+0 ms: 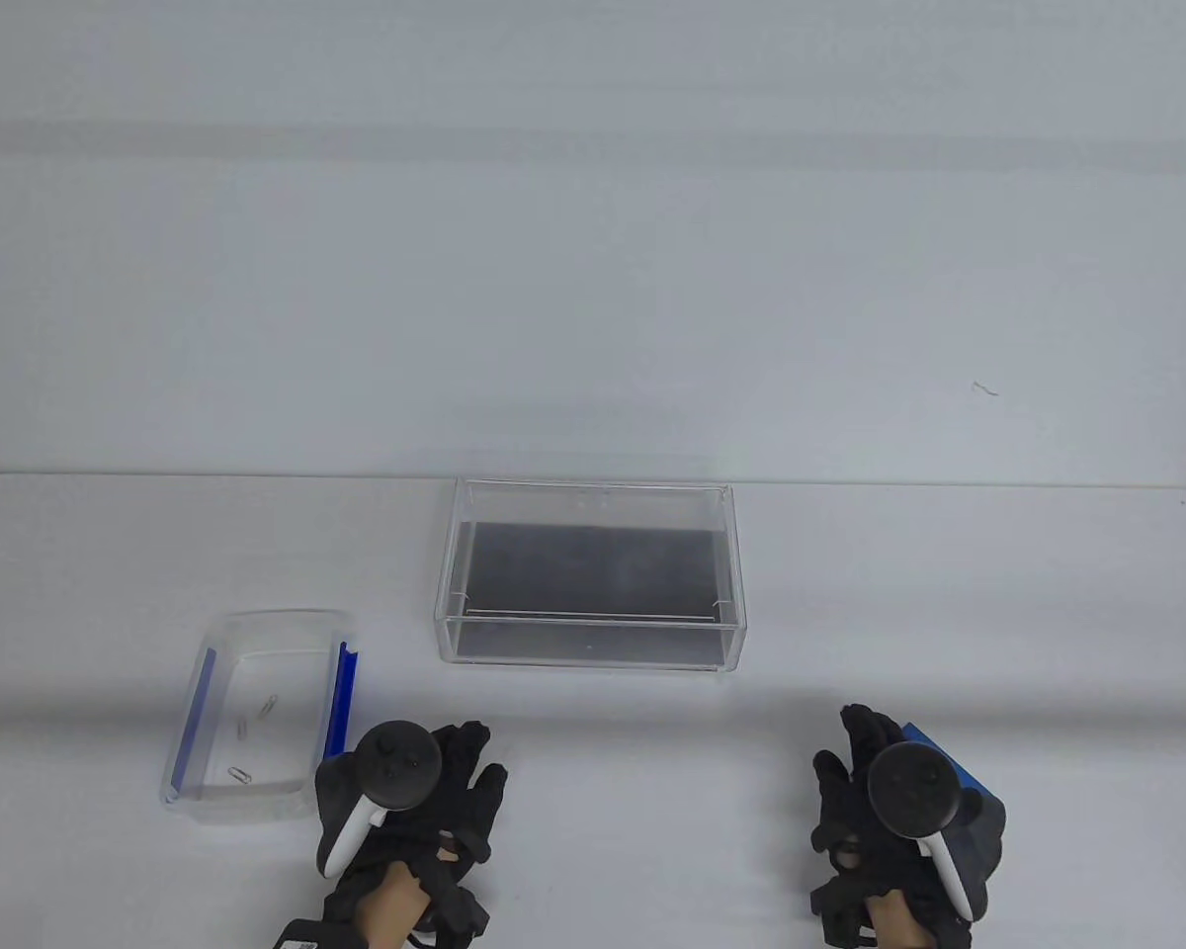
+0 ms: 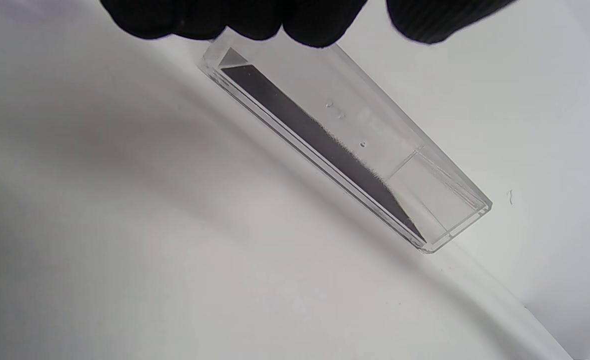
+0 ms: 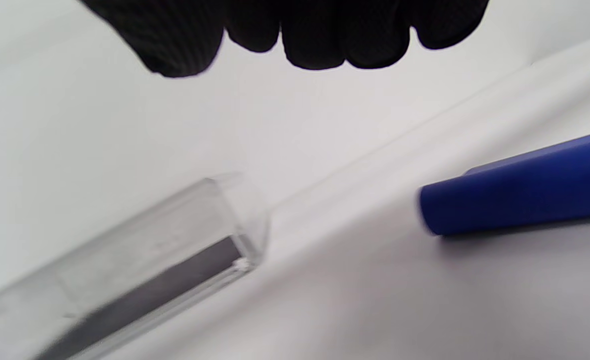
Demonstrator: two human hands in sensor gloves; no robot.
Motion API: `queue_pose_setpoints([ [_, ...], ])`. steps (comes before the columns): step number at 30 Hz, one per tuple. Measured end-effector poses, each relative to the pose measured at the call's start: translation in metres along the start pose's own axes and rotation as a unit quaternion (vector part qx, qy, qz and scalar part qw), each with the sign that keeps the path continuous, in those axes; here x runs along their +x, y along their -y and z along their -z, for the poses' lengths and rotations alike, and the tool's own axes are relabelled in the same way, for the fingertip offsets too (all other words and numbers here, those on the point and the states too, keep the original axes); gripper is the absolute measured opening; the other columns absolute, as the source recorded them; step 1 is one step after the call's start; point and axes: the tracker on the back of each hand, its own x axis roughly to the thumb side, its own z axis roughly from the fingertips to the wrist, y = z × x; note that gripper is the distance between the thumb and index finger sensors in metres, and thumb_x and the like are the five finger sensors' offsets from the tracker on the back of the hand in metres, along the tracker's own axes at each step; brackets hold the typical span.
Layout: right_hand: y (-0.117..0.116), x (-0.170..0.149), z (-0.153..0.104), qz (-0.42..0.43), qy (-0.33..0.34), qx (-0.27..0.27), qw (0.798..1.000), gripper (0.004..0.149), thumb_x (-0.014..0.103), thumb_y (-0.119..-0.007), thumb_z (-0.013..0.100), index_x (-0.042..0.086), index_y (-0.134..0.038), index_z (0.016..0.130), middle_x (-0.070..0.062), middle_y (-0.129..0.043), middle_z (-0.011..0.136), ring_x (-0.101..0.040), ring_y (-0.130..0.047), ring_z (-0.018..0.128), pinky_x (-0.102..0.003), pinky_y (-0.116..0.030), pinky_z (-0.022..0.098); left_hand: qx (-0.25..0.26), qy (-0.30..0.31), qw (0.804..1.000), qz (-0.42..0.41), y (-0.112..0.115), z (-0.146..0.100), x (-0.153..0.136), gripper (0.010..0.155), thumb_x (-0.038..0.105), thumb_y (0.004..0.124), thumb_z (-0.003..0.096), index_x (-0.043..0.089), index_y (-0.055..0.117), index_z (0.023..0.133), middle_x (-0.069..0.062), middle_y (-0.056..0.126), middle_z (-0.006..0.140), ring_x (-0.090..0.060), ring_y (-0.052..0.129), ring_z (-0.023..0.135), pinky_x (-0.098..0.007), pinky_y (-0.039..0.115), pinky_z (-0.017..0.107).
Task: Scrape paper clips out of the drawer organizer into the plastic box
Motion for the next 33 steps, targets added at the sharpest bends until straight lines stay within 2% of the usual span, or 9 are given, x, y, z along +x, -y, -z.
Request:
queue_pose_setpoints([
  [8,-0.032,0.029,-0.011,0.084,0.041,0.076,0.993,0.066,0.046,-0.069,0.045,0.027,-0.037,0.099,-0.002,-0.048,0.105,-0.031,-0.055,0.095,-0.051,-0.049,0.073,-0.006,0.011,1.000,0.007,0.004,0.000,0.002,0.067,0.049,0.066,0.0467,0.016,0.051,0.103,-0.017,0.045,0.103,-0.046,0.052,0.094,-0.055,0.061,0.066],
  [15,-0.053,0.040,-0.013,0.076,0.060,0.136,0.986,0.068,0.047,-0.068,0.045,0.027,-0.034,0.100,-0.002,-0.045,0.106,-0.032,-0.051,0.097,-0.052,-0.047,0.073,-0.018,0.008,1.000,0.002,0.005,0.000,0.001,0.066,0.049,0.066,0.0466,0.016,0.052,0.103,-0.017,0.046,0.103,-0.046,0.053,0.094,-0.055,0.061,0.065],
  [24,-0.071,0.042,-0.015,0.054,0.074,0.176,0.980,0.067,0.046,-0.069,0.045,0.026,-0.035,0.100,-0.003,-0.045,0.105,-0.033,-0.051,0.097,-0.052,-0.047,0.073,-0.019,-0.008,1.000,0.001,0.002,0.001,-0.005,0.066,0.048,0.066,0.0466,0.016,0.053,0.103,-0.017,0.046,0.102,-0.047,0.053,0.094,-0.055,0.062,0.065],
  [33,-0.073,0.045,-0.016,0.043,0.080,0.185,0.979,0.067,0.046,-0.068,0.045,0.026,-0.035,0.099,-0.003,-0.046,0.105,-0.033,-0.052,0.097,-0.052,-0.047,0.073,-0.026,-0.015,1.000,-0.001,0.002,0.002,-0.008,0.066,0.049,0.066,0.0466,0.016,0.053,0.103,-0.017,0.046,0.102,-0.047,0.053,0.094,-0.055,0.061,0.065],
])
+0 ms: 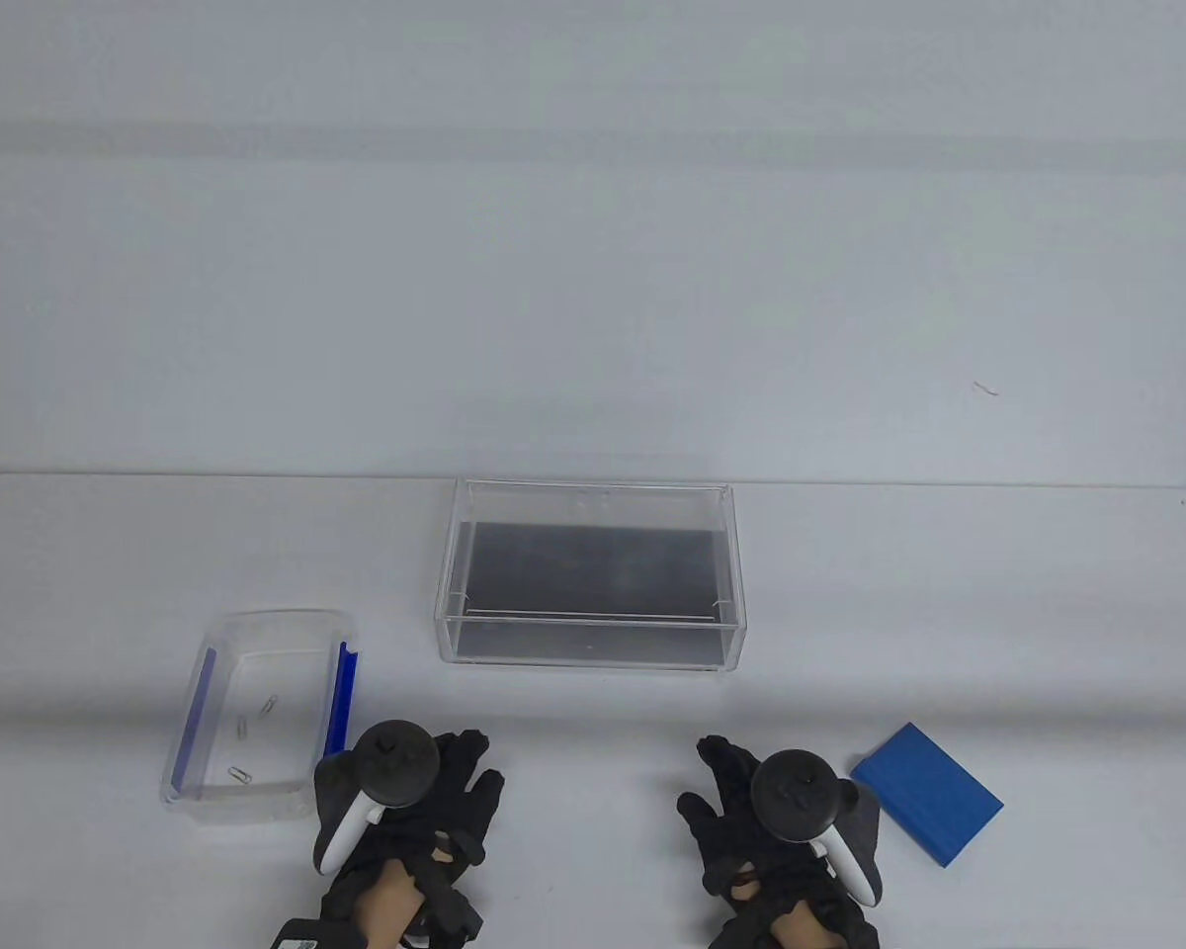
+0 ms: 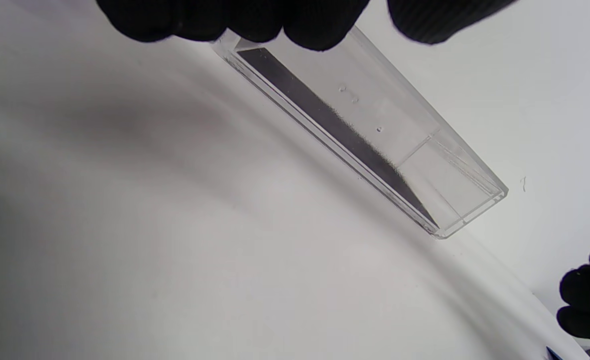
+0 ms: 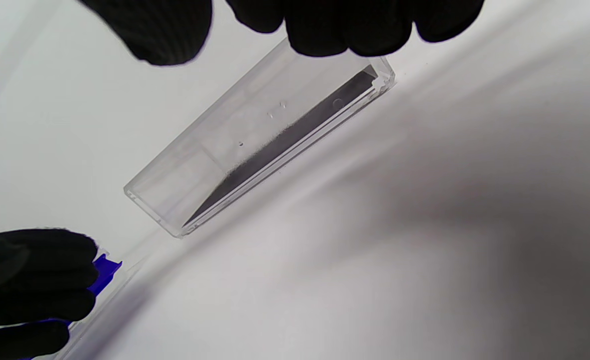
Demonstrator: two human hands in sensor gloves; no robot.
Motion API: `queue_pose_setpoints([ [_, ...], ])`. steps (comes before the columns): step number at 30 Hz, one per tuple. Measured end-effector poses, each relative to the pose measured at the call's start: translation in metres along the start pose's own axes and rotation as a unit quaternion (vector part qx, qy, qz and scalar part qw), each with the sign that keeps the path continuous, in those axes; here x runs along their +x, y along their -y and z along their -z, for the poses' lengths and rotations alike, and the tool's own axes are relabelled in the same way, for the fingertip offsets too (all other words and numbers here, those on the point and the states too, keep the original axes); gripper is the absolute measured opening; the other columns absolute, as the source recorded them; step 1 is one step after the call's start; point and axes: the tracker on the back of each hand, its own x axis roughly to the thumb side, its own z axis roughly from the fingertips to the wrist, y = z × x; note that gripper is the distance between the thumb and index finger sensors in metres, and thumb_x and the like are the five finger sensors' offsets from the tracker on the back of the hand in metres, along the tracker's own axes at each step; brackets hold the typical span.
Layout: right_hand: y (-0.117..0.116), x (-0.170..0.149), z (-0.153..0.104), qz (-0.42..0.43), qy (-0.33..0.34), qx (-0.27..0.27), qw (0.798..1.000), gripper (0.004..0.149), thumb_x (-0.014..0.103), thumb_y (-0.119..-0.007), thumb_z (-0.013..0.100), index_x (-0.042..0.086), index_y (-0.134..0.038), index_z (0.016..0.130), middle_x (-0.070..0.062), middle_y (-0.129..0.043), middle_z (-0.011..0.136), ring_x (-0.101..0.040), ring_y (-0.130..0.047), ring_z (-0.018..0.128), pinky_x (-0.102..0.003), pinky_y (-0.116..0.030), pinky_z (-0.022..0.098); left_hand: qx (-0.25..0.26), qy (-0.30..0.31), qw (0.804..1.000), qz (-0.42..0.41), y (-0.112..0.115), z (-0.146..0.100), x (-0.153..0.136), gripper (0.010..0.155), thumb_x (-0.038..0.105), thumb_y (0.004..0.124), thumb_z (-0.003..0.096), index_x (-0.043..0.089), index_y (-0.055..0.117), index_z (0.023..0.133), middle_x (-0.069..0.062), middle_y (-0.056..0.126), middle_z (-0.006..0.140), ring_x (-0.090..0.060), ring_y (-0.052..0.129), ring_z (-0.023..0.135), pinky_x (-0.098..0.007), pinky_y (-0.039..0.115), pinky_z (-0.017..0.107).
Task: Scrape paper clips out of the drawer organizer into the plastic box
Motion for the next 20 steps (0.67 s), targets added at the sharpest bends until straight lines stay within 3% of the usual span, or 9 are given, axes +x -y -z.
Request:
queue_pose_setpoints([
  [20,-0.0010,-0.0009,0.0012,0.000,0.004,0.000,1.000,0.067,0.045,-0.069,0.045,0.026,-0.036,0.099,-0.003,-0.047,0.105,-0.033,-0.052,0.097,-0.053,-0.047,0.073,-0.009,-0.007,1.000,0.002,0.0001,0.0003,-0.0014,0.066,0.049,0.066,0.0466,0.016,0.053,0.103,-0.017,0.047,0.102,-0.047,0.053,0.094,-0.055,0.061,0.065],
])
